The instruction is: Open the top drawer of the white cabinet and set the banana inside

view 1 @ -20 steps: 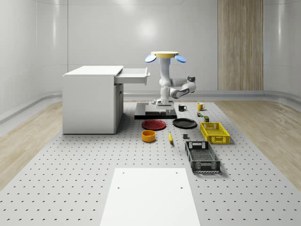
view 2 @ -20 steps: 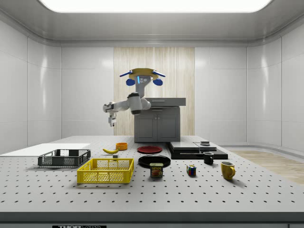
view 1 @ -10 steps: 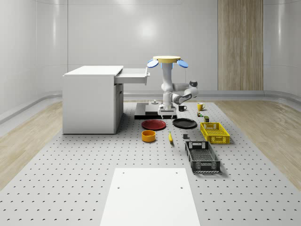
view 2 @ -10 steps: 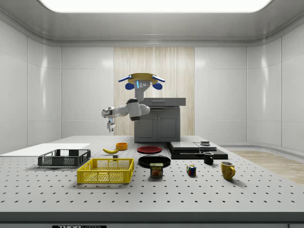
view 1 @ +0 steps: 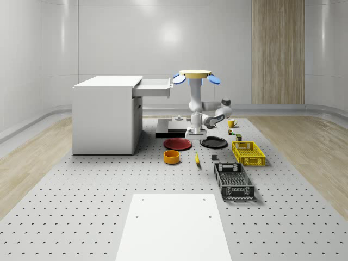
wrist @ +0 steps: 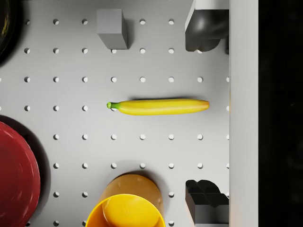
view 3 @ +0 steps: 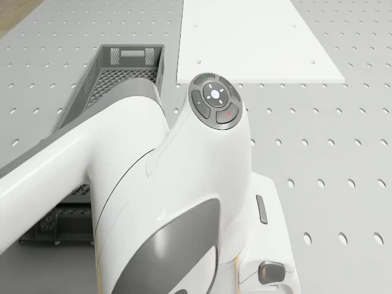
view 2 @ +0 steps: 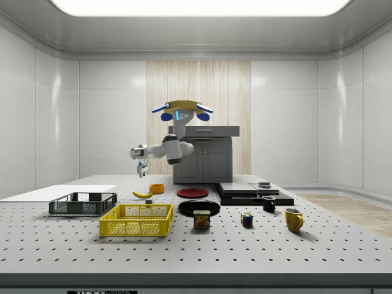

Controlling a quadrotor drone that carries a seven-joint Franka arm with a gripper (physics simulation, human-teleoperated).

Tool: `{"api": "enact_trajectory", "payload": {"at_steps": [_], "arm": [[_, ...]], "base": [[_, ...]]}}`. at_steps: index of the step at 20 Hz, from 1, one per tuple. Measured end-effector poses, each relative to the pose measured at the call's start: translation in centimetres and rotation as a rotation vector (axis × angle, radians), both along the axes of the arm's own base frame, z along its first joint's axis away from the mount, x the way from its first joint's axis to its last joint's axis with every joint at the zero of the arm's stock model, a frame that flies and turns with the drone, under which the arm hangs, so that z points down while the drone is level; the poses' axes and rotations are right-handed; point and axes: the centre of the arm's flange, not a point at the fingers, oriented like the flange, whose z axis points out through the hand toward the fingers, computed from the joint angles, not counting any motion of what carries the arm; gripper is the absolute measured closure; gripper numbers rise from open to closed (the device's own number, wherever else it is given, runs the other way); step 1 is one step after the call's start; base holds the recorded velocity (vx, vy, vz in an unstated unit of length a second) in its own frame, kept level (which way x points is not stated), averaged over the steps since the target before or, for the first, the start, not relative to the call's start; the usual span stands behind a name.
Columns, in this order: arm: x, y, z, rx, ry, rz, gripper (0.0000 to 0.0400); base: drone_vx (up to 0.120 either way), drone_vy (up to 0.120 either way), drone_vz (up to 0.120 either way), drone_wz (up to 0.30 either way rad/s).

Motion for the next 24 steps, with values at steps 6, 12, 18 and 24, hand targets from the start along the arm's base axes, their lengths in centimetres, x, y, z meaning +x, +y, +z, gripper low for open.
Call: {"api": "enact_trajectory", "payload": {"at_steps": [6, 12, 18, 24], "arm": [[0.00, 0.00, 0.00, 0.000, 0.000, 0.000, 0.0000], [0.00, 0.00, 0.00, 0.000, 0.000, 0.000, 0.0000], [0.00, 0.00, 0.00, 0.000, 0.000, 0.000, 0.0000], [0.00, 0.00, 0.01, 0.000, 0.000, 0.000, 0.0000]], "base": [[0.000, 0.000, -0.120, 0.000], [0.000, 0.000, -0.080, 0.000], [0.000, 0.000, -0.067, 0.000], [0.000, 0.053, -0.060, 0.000]]}}
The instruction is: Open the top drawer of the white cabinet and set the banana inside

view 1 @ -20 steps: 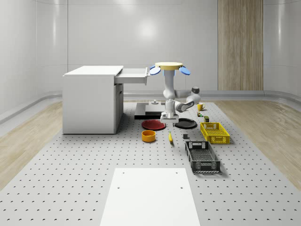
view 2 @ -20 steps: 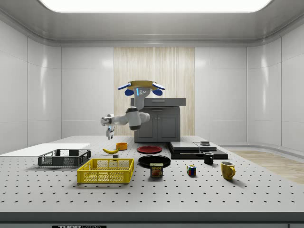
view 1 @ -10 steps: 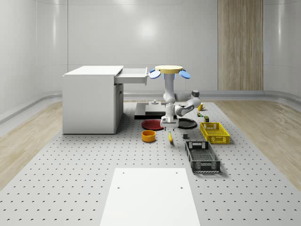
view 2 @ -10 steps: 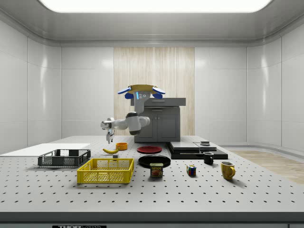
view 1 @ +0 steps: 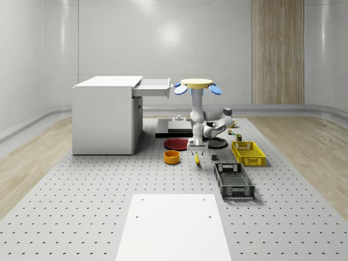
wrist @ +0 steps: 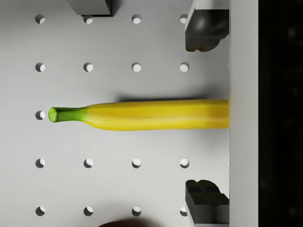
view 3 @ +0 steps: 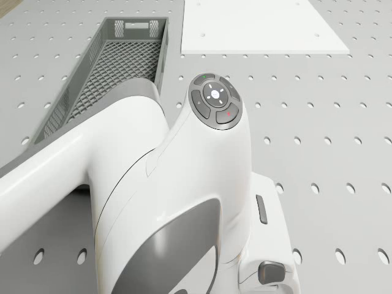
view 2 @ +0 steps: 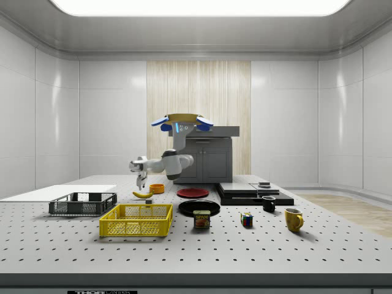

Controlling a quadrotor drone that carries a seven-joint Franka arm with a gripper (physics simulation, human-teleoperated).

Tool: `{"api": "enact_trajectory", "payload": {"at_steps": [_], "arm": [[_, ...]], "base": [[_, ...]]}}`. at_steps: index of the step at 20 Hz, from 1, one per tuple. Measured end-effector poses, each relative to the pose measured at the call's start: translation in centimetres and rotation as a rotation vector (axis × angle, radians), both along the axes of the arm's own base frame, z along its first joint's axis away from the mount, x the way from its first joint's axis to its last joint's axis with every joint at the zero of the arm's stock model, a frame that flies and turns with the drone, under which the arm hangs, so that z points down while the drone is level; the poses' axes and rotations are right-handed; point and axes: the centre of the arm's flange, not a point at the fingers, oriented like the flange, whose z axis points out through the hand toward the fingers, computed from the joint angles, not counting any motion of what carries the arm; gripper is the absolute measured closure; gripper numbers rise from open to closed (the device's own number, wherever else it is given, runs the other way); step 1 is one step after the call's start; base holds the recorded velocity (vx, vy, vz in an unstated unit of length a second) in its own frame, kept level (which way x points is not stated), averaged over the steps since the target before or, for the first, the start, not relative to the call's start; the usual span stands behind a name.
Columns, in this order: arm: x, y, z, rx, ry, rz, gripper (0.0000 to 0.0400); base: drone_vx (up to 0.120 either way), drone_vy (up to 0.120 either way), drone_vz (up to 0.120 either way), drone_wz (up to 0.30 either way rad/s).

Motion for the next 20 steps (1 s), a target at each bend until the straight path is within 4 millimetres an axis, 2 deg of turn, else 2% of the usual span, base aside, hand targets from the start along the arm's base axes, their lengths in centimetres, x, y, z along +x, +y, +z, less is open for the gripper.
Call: {"api": "enact_trajectory", "payload": {"at_steps": [20], "arm": [[0.0, 0.5, 5.6, 0.000, 0.000, 0.000, 0.0000]], "base": [[0.000, 0.000, 0.000, 0.000]]}}
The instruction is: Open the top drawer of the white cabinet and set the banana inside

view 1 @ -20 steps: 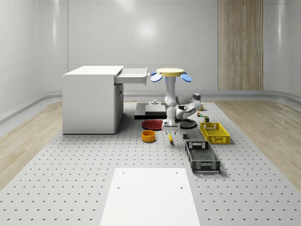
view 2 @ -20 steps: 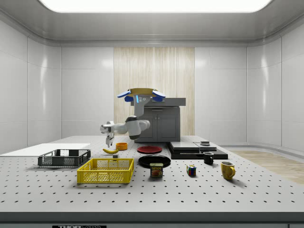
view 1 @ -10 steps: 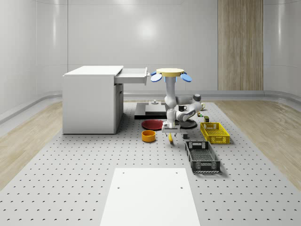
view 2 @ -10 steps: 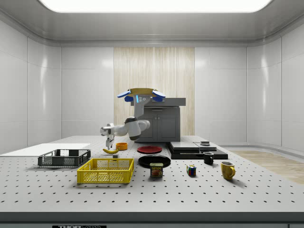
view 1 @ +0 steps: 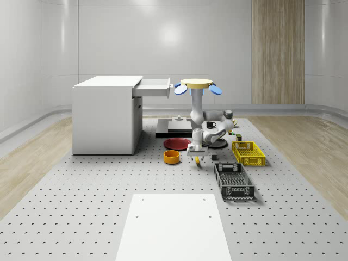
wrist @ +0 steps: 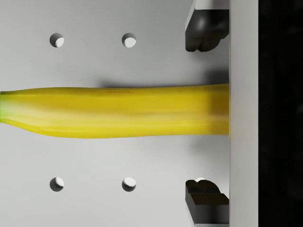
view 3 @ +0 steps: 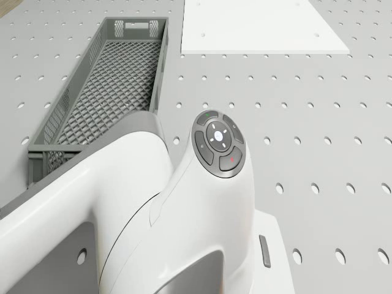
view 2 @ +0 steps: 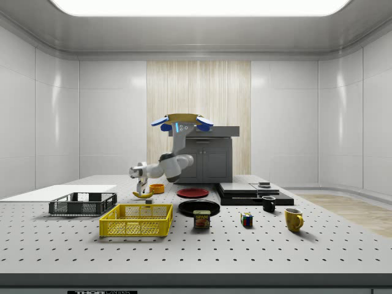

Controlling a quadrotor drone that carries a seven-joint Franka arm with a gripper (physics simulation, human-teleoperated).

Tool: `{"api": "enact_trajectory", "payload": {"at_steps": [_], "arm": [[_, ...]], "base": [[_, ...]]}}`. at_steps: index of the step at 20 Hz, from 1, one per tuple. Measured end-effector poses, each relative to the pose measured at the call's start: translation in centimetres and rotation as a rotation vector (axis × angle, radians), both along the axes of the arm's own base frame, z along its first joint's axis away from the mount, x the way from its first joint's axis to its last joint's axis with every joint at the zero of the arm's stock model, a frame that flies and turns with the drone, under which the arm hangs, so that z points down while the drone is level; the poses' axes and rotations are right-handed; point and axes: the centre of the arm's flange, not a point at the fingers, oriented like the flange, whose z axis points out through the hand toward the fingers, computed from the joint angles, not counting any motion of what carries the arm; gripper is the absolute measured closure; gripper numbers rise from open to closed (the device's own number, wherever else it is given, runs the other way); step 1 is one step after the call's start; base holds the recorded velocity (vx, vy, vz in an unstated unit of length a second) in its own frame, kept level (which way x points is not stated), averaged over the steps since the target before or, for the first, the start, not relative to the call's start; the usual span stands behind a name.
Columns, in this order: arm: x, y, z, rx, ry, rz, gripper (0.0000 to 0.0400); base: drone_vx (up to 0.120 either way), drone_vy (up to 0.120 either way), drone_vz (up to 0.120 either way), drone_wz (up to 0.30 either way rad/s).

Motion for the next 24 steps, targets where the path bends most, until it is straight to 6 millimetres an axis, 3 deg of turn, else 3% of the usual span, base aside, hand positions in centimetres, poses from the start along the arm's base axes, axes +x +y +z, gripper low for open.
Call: {"api": "enact_trajectory", "payload": {"at_steps": [12, 14, 17, 19, 24], "arm": [[0.0, 0.1, 1.7, 0.000, 0.000, 0.000, 0.0000], [0.0, 0.1, 1.8, 0.000, 0.000, 0.000, 0.0098], [0.0, 0.1, 1.9, 0.000, 0.000, 0.000, 0.0178], [0.0, 0.1, 1.9, 0.000, 0.000, 0.000, 0.0205], [0.0, 0.2, 1.9, -0.003, -0.001, 0.014, 0.0210]], "base": [[0.000, 0.000, 0.000, 0.000], [0.000, 0.000, 0.000, 0.000], [0.000, 0.000, 0.000, 0.000], [0.000, 0.000, 0.000, 0.000], [0.000, 0.000, 0.000, 0.000]]}}
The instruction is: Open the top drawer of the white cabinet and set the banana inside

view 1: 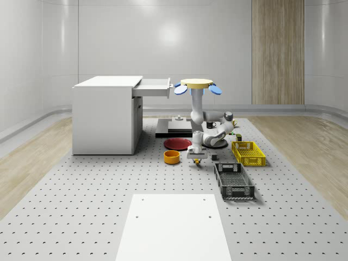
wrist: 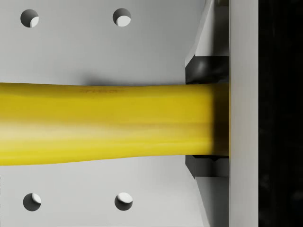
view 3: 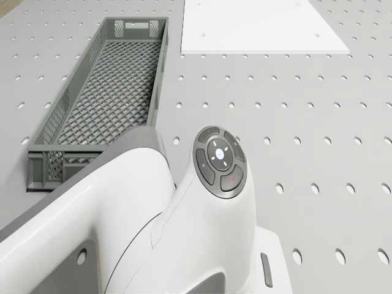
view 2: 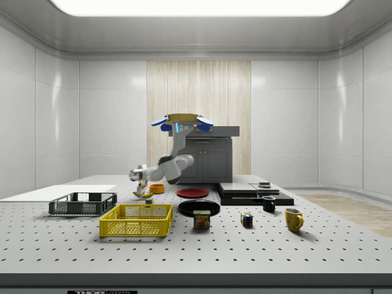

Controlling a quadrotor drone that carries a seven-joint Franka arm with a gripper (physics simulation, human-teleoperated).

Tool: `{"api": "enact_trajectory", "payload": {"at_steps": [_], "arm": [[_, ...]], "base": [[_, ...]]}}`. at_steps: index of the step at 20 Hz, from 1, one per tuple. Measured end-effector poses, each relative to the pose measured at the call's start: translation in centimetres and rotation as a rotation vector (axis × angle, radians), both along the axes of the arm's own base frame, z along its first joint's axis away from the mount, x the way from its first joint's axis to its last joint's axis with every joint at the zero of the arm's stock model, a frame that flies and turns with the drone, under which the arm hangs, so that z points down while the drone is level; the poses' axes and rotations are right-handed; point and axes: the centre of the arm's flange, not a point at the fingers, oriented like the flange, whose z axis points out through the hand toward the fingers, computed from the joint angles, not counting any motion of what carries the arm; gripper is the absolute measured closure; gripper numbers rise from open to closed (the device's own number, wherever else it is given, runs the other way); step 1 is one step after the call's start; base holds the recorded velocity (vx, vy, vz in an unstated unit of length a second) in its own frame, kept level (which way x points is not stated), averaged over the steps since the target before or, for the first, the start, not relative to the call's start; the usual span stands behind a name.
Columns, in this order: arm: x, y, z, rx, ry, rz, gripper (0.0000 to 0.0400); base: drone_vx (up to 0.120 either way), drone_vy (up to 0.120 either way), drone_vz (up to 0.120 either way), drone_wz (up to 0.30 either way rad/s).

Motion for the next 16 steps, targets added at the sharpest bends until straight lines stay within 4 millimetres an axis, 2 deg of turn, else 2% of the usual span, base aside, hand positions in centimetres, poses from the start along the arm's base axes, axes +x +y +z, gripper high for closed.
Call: {"api": "enact_trajectory", "payload": {"at_steps": [4, 9, 16], "arm": [[0.0, 0.0, -0.8, -0.002, -0.001, 0.010, 0.0210], [0.0, 0.0, -2.8, -0.003, -0.001, 0.015, 0.0207], [0.0, 0.0, -5.3, -0.003, -0.001, -0.002, 0.0207]], "base": [[0.000, 0.000, 0.000, 0.000], [0.000, 0.000, 0.000, 0.000], [0.000, 0.000, 0.114, 0.000]]}}
